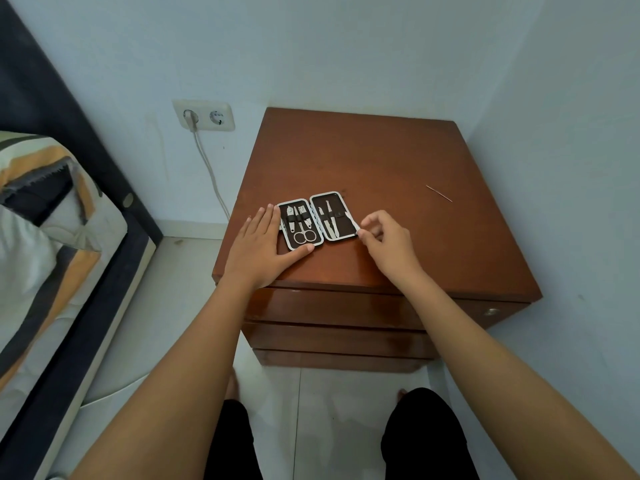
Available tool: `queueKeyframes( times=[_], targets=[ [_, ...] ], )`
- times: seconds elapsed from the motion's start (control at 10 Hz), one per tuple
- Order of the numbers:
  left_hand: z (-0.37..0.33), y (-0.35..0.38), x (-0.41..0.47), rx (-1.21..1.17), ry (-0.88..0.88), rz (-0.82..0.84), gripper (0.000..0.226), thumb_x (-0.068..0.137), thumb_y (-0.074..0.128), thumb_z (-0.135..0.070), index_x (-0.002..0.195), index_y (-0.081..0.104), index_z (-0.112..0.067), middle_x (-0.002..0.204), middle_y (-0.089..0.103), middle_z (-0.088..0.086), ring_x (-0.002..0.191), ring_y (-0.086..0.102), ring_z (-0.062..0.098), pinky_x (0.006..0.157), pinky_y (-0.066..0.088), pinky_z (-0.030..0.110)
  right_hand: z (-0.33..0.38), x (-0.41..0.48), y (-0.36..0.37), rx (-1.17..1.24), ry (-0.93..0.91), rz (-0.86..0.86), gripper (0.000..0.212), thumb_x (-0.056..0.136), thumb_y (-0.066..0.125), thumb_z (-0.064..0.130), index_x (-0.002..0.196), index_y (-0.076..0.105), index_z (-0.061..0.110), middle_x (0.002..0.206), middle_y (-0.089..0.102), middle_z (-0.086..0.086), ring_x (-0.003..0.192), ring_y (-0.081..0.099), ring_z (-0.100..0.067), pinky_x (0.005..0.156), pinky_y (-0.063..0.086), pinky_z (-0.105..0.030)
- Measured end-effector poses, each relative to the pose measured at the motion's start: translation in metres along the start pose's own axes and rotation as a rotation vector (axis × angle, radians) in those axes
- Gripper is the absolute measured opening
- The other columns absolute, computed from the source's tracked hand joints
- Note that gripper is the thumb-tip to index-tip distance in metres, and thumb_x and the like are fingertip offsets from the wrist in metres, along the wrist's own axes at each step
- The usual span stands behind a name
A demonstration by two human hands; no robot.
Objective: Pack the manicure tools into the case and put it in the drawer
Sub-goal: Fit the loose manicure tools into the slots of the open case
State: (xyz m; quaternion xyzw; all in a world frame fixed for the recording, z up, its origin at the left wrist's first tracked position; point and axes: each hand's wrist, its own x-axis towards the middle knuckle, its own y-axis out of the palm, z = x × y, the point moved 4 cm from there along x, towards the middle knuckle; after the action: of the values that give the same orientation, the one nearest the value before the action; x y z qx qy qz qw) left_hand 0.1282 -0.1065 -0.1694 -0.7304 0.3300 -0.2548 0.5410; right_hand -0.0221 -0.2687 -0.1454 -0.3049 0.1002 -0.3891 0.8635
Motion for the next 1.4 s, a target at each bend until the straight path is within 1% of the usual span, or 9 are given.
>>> queueKeyframes(
  times=[0.2, 0.3, 0.4, 0.5, 0.6, 0.8, 0.9, 1.2, 1.4],
  targets=[
    [0.000, 0.001, 0.000, 0.000, 0.000, 0.000, 0.101, 0.077, 0.029, -0.078, 0.151, 0.000, -0.016, 0.160, 0.000, 0.001, 0.146, -0.003, 0.014, 0.117, -0.004, 0.031, 0.005, 0.000, 0.004, -0.098, -0.003, -0.017, 0.010, 0.087, 0.056, 0.015, 0.087, 0.066, 0.017, 0.064, 0.053, 0.003, 0.067, 0.050, -0.014, 0.053, 0.034, -0.014],
    [0.000, 0.001, 0.000, 0.001, 0.001, 0.002, 0.101, 0.077, 0.029, -0.079, 0.151, 0.000, -0.016, 0.160, 0.000, 0.001, 0.146, -0.003, 0.014, 0.116, -0.004, 0.031, 0.007, 0.001, 0.005, -0.143, 0.002, -0.049, 0.013, 0.087, 0.054, 0.014, 0.089, 0.067, 0.016, 0.061, 0.049, 0.007, 0.061, 0.046, -0.005, 0.051, 0.034, -0.017],
    [0.000, 0.000, 0.000, -0.003, 0.002, -0.003, 0.100, 0.078, 0.030, -0.078, 0.151, 0.001, -0.016, 0.160, 0.001, 0.001, 0.146, -0.002, 0.014, 0.117, -0.003, 0.032, 0.012, 0.005, 0.010, -0.158, -0.002, -0.047, 0.015, 0.087, 0.054, 0.014, 0.091, 0.068, 0.017, 0.065, 0.056, 0.001, 0.063, 0.053, -0.015, 0.060, 0.039, -0.023],
    [0.001, 0.000, 0.000, -0.003, 0.004, -0.006, 0.101, 0.077, 0.028, -0.079, 0.151, 0.001, -0.016, 0.160, 0.001, 0.000, 0.146, -0.002, 0.014, 0.117, -0.003, 0.032, 0.014, 0.007, 0.013, -0.191, -0.016, -0.042, 0.018, 0.087, 0.055, 0.016, 0.096, 0.070, 0.016, 0.081, 0.067, -0.008, 0.078, 0.061, -0.024, 0.069, 0.047, -0.028],
    [0.001, 0.001, 0.000, -0.007, 0.007, -0.010, 0.101, 0.076, 0.028, -0.079, 0.151, 0.002, -0.016, 0.160, 0.002, 0.000, 0.146, -0.002, 0.014, 0.117, -0.002, 0.032, 0.015, 0.006, 0.014, -0.248, -0.072, -0.039, 0.021, 0.089, 0.054, 0.020, 0.102, 0.070, 0.015, 0.093, 0.070, -0.010, 0.084, 0.062, -0.026, 0.071, 0.049, -0.031],
    [0.000, 0.001, 0.000, -0.006, 0.002, -0.010, 0.100, 0.078, 0.030, -0.078, 0.151, 0.002, -0.016, 0.160, 0.002, 0.000, 0.146, -0.002, 0.014, 0.117, -0.002, 0.032, 0.015, 0.001, 0.021, -0.547, -0.160, 0.045, 0.039, 0.096, 0.040, 0.037, 0.131, 0.048, 0.024, 0.109, 0.049, -0.007, 0.107, 0.044, -0.024, 0.069, 0.039, -0.033],
    [0.000, 0.000, 0.000, -0.003, -0.001, -0.009, 0.100, 0.078, 0.030, -0.078, 0.151, 0.001, -0.016, 0.160, 0.002, 0.000, 0.146, -0.002, 0.014, 0.117, -0.002, 0.032, 0.014, 0.002, 0.024, -0.606, -0.170, 0.073, 0.041, 0.097, 0.035, 0.038, 0.136, 0.039, 0.025, 0.112, 0.045, -0.008, 0.107, 0.042, -0.025, 0.069, 0.039, -0.033],
    [0.001, 0.003, 0.002, 0.004, 0.005, 0.000, 0.103, 0.074, 0.025, -0.081, 0.151, 0.000, -0.017, 0.160, 0.001, 0.000, 0.146, -0.002, 0.014, 0.117, -0.003, 0.032, 0.001, -0.008, 0.008, -0.395, -0.251, -0.012, 0.033, 0.095, 0.043, 0.029, 0.124, 0.053, 0.016, 0.104, 0.047, -0.007, 0.099, 0.046, -0.020, 0.075, 0.049, -0.035],
    [0.002, 0.003, 0.002, 0.005, -0.002, -0.007, 0.102, 0.074, 0.026, -0.081, 0.151, 0.001, -0.018, 0.160, 0.001, -0.001, 0.146, -0.001, 0.014, 0.117, -0.002, 0.032, 0.001, -0.008, 0.012, -0.444, -0.304, -0.010, 0.035, 0.095, 0.044, 0.029, 0.127, 0.053, 0.016, 0.103, 0.048, -0.008, 0.097, 0.046, -0.021, 0.069, 0.049, -0.036]
  ],
)
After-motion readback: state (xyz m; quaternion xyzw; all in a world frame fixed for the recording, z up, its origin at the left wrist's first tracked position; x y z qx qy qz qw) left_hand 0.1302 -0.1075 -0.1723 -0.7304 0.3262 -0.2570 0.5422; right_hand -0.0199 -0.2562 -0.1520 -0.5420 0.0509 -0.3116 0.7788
